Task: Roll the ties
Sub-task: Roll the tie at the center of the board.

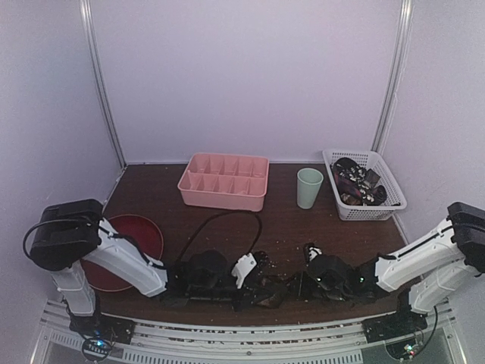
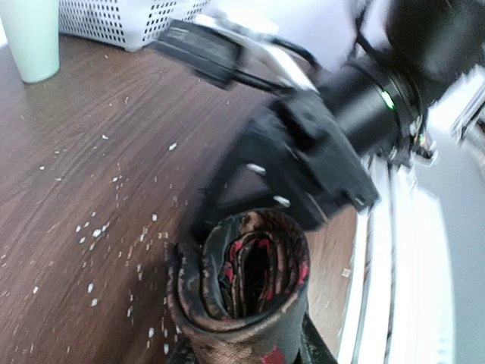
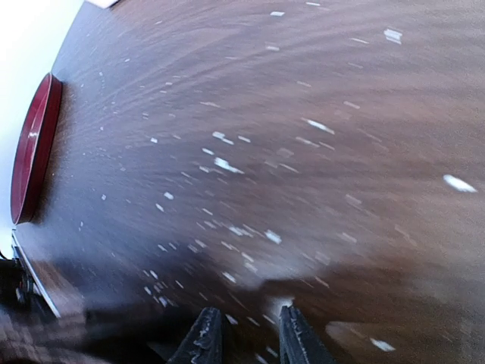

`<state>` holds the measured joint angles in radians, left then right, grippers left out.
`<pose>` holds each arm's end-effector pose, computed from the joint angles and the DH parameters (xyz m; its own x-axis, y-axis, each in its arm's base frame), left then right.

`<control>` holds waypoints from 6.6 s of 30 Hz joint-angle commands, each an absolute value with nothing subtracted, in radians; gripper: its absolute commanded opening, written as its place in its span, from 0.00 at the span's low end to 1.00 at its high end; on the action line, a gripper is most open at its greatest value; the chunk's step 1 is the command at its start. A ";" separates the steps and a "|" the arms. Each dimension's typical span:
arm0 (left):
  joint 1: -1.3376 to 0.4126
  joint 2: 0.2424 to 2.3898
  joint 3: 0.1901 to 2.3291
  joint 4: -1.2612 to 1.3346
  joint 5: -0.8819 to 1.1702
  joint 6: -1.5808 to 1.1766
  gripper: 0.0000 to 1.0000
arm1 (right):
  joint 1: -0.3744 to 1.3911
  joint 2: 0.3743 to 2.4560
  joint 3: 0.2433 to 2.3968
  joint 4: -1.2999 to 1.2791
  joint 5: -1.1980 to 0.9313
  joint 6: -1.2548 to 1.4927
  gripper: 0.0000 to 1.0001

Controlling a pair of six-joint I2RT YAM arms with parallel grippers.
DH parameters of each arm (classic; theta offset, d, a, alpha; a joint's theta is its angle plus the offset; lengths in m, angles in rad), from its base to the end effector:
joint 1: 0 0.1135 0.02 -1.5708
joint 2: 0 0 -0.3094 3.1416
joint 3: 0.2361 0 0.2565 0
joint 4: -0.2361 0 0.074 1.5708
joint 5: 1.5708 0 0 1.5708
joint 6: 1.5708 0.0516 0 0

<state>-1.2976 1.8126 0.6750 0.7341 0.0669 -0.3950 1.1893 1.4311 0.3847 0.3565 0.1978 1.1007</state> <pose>0.0961 -0.3559 0.1635 -0.4739 0.2682 -0.8388 0.8613 0.3393 -0.3781 0.1024 0.2281 0.1548 -0.8683 0.1833 -0.4609 -0.1754 0.7557 0.6310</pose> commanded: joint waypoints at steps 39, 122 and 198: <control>-1.378 2.155 0.320 1.529 -0.575 -0.086 0.51 | 1.066 1.921 0.850 0.474 0.001 0.839 0.29; -1.268 1.550 0.410 0.566 -0.181 -0.343 0.82 | 1.284 1.668 0.684 0.282 0.135 1.007 0.32; -0.933 1.734 0.895 -0.086 0.049 -0.548 0.14 | 1.241 1.739 0.707 0.335 0.185 0.938 0.30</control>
<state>-0.9440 1.7264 0.8448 -0.0662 0.0387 -0.6132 1.2568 1.7195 0.7002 0.3214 0.1612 0.9627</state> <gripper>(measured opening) 0.118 0.303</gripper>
